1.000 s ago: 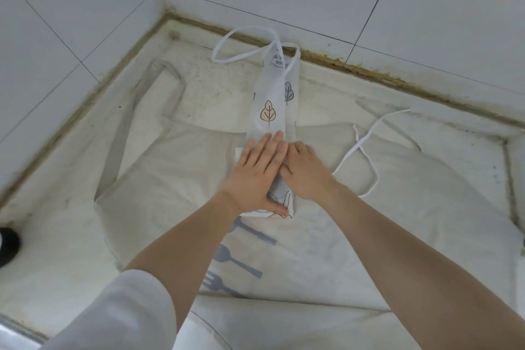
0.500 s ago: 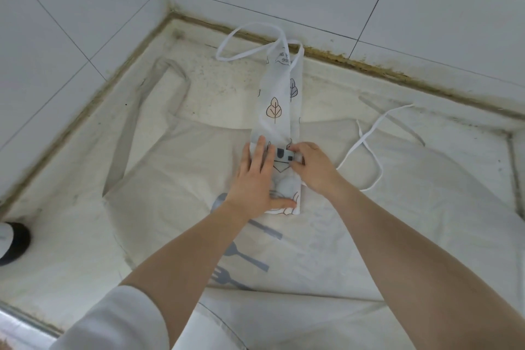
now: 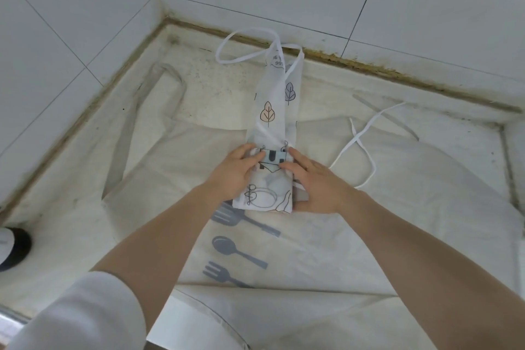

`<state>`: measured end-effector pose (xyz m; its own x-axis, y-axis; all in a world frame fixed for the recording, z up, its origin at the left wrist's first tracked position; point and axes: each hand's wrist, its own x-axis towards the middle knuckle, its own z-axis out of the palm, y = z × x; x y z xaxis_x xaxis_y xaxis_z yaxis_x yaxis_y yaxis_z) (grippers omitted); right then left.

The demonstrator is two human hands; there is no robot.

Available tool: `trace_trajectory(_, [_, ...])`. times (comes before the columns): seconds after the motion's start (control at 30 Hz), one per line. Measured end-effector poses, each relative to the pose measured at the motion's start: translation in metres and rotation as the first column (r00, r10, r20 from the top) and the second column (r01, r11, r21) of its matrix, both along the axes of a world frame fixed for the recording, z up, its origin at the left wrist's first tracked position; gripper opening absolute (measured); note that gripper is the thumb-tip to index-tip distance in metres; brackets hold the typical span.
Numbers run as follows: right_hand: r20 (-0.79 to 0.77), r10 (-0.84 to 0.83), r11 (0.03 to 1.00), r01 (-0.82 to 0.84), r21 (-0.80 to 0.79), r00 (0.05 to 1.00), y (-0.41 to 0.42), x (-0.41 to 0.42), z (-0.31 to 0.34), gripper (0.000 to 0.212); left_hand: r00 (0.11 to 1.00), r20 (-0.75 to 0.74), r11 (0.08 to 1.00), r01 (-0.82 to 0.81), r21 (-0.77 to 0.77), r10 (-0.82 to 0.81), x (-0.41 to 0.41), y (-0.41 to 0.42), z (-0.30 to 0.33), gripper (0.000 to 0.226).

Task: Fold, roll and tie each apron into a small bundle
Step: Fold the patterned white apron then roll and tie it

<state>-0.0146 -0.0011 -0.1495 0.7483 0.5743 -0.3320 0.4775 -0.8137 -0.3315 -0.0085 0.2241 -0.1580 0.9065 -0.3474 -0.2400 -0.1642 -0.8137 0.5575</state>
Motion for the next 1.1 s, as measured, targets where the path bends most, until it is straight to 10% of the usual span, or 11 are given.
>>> trace_trajectory(0.2, [0.022, -0.043, 0.997, 0.042, 0.061, 0.999, -0.001, -0.005, -0.008, 0.089, 0.983, -0.134, 0.968, -0.152, -0.2, 0.126, 0.007, 0.001, 0.014, 0.033])
trace_trajectory(0.37, [-0.005, -0.262, 0.925, 0.253, 0.282, 0.965, 0.006, -0.009, 0.014, 0.066, 0.817, -0.541, 0.706, -0.502, -0.499, 0.198, 0.007, 0.021, 0.029, 0.051])
trace_trajectory(0.53, [-0.026, -0.54, 0.797, 0.521, 0.305, 0.841, 0.018, 0.01, 0.019, 0.027, 0.854, -0.518, 0.801, -0.339, -0.493, 0.042, 0.013, 0.019, 0.025, 0.057])
trace_trajectory(0.7, [-0.098, -0.685, 0.695, 0.688, 0.208, 0.722, 0.027, 0.034, 0.016, 0.03, 0.878, -0.307, 0.821, -0.461, -0.337, 0.367, 0.027, -0.009, 0.018, 0.035])
trace_trajectory(1.0, [-0.26, -0.746, 0.62, 0.782, 0.067, 0.613, 0.03, 0.065, 0.014, 0.015, 0.879, -0.167, 0.877, -0.466, -0.116, 0.446, 0.071, -0.026, 0.014, 0.041])
trace_trajectory(1.1, [-0.271, -0.706, 0.626, 0.755, 0.194, 0.654, 0.032, 0.075, 0.022, 0.078, 0.868, -0.272, 0.888, -0.451, -0.085, 0.415, 0.086, -0.033, 0.02, 0.079])
